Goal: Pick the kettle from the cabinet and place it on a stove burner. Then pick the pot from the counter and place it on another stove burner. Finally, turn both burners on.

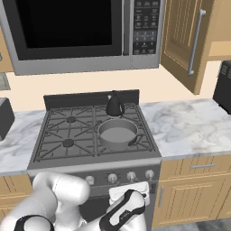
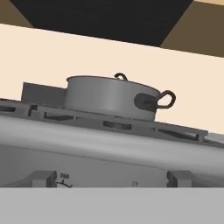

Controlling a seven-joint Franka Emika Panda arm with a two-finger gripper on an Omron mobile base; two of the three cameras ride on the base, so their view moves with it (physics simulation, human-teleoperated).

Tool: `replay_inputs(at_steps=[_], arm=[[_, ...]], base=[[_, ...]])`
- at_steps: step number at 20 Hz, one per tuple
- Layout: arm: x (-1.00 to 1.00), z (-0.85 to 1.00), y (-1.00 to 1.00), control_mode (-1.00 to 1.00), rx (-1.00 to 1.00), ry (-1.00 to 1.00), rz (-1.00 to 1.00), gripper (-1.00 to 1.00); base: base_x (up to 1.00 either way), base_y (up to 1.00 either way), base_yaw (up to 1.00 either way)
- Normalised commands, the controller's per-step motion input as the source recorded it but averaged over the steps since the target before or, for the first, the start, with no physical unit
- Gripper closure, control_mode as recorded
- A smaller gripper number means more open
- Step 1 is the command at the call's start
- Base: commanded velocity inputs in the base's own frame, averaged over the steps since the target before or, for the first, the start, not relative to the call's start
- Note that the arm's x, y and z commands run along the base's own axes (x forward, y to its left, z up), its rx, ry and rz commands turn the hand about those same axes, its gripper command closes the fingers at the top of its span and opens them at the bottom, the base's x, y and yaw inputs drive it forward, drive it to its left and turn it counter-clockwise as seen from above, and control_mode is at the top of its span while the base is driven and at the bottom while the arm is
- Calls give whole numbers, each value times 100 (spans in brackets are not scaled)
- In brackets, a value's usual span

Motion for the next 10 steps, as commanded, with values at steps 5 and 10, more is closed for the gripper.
replay_inputs(at_steps=[5,10], arm=[[11,-16,0,-100,0,0,0,-100],[15,-16,0,-100,0,0,0,-100]], base=[[0,0,0],[0,0,0]])
